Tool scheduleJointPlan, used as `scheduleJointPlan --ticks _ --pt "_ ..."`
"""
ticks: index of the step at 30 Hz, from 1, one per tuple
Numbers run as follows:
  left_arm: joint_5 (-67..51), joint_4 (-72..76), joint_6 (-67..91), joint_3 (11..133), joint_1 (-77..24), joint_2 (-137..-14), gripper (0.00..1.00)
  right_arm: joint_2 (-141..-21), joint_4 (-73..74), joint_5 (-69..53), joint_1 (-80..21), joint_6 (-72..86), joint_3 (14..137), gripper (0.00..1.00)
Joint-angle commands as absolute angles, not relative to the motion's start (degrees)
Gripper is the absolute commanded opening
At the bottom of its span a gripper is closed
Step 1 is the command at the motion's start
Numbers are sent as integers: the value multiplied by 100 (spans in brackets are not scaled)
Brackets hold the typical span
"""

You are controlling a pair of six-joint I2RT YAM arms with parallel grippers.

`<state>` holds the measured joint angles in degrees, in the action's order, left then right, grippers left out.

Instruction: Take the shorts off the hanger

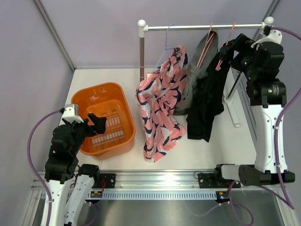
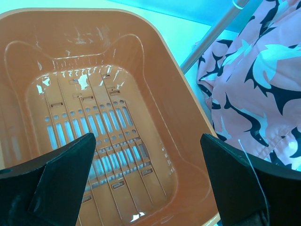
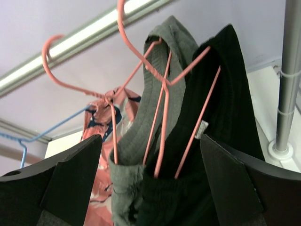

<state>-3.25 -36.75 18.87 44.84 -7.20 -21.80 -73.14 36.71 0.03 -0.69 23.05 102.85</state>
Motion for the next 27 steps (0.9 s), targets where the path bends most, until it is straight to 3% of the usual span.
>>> scheduleJointPlan --ticks 1,6,14,27 --pt "-466 -3472 1846 4474 -773 -2083 99 -7810 3893 904 -351 1926 11185 92" --pt "-440 -3489 1846 4465 -826 -2039 99 -8611 4069 2255 -1054 1609 11899 87" --pt "-413 -3498 1846 4465 -879 -1986 99 -9114 3991 3400 -1213 1389 12305 74" --pt "-378 -3498 1846 4465 -923 -1986 99 -9421 3718 3577 -1204 1204 12278 63"
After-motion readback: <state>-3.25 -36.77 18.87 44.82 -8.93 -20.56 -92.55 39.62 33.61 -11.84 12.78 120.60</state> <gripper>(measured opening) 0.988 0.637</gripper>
